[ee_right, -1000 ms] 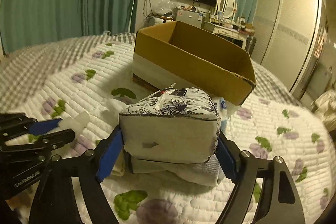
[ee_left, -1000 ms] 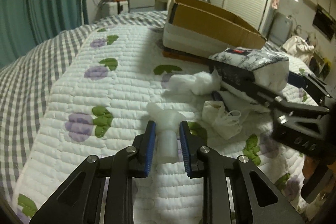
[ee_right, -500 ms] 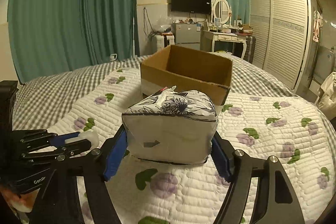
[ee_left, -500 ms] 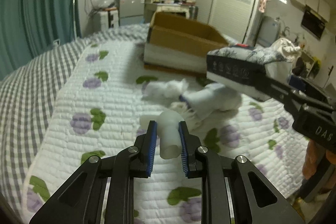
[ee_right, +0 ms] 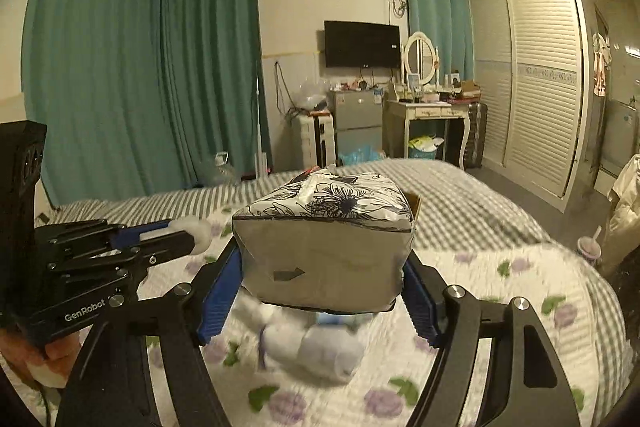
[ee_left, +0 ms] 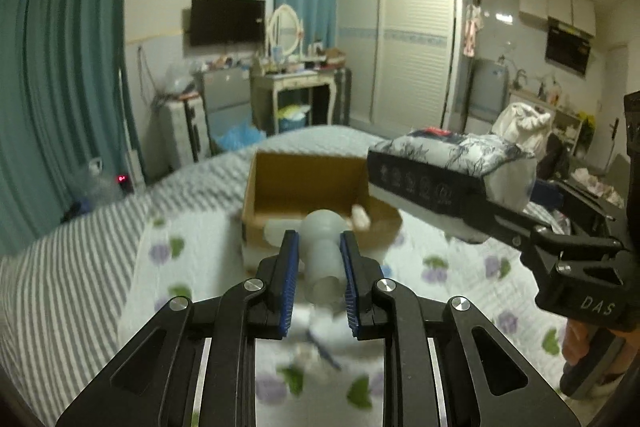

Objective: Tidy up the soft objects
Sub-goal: 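Carry both held items into the cardboard box and open both tools, then withdraw both tools from the box toward the remaining items, then grasp the white knit glove with the right tool while the left tool grasps the small white socks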

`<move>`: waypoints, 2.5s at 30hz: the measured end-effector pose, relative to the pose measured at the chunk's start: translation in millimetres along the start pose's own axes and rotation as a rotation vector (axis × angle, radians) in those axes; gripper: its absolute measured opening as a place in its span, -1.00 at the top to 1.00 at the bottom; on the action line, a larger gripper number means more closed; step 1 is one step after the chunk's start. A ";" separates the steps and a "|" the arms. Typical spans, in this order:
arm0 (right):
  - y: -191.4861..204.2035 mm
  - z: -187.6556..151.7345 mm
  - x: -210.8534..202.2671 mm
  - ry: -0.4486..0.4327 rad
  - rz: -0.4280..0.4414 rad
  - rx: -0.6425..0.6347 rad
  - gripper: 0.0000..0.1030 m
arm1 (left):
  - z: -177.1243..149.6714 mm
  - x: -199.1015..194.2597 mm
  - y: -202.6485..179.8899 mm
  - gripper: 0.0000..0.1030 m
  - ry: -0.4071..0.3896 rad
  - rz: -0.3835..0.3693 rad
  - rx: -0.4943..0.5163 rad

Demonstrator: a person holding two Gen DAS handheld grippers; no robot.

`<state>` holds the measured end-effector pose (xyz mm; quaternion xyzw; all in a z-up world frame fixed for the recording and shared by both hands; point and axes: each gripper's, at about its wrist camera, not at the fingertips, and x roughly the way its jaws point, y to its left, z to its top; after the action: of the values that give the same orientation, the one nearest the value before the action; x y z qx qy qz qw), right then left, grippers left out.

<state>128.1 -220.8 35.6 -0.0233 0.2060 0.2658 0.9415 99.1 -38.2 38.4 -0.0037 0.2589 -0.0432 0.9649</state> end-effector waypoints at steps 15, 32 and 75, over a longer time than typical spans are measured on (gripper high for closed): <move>-60.9 33.9 163.7 0.058 -0.011 0.007 -0.41 | 41.3 170.5 26.3 0.62 0.052 0.034 0.029; -85.0 0.6 204.6 0.132 -0.035 0.033 -0.83 | 34.7 186.6 23.3 -0.50 0.082 0.164 0.087; -9.7 -112.4 118.8 0.328 -0.007 -0.068 -0.75 | -117.5 71.2 43.5 -0.78 0.163 0.241 -0.157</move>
<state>182.8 -188.0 -115.4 -0.0987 0.3480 0.2618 0.8948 105.3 0.8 -100.2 -0.0446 0.3373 0.0931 0.9357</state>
